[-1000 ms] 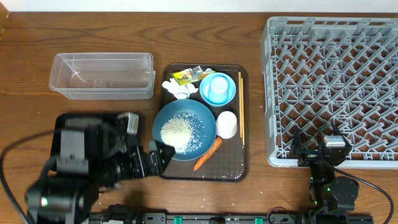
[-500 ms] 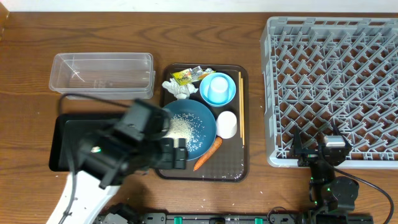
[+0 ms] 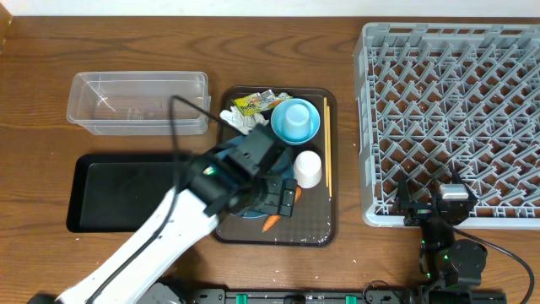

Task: Sort waste into correct bins and load items into the dishwasher rack
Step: 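Reach the left gripper to the teal plate's rim, then grasp the teal plate rim with the left gripper, then lift the teal plate and carry it left over the black tray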

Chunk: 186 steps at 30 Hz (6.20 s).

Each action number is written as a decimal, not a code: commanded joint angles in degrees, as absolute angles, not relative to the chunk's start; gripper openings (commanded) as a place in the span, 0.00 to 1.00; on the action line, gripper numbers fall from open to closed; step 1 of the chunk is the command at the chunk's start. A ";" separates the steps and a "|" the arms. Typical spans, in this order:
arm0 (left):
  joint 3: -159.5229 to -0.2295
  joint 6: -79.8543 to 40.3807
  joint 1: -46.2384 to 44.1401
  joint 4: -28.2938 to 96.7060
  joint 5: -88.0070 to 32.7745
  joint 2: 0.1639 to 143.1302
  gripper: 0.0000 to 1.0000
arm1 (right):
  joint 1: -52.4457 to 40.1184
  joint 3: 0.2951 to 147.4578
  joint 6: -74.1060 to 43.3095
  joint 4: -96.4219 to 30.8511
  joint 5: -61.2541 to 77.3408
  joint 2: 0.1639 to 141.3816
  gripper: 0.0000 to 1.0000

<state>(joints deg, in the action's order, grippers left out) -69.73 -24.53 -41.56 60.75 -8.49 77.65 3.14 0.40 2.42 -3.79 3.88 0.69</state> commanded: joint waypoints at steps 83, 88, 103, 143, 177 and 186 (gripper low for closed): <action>-60.20 -12.03 -44.91 42.83 7.55 98.19 0.74 | 2.28 0.32 3.29 -4.01 3.90 0.45 0.99; -59.46 -12.05 -44.91 40.97 6.46 98.19 0.73 | 2.28 0.32 3.29 -4.03 3.90 0.49 0.99; -59.29 -12.56 -44.91 39.88 4.56 98.50 0.61 | 2.28 0.32 3.29 -4.03 3.90 0.49 0.99; -56.60 -16.62 -44.91 38.70 2.11 87.50 0.06 | 2.28 0.32 3.27 -4.03 3.90 0.49 0.99; -69.97 -16.82 -43.94 55.57 2.13 85.78 0.06 | 2.28 0.32 3.27 -4.03 3.90 0.49 0.99; -71.11 -18.24 -30.94 58.06 -2.02 76.34 0.06 | 2.28 0.32 3.29 -4.01 3.88 0.49 0.99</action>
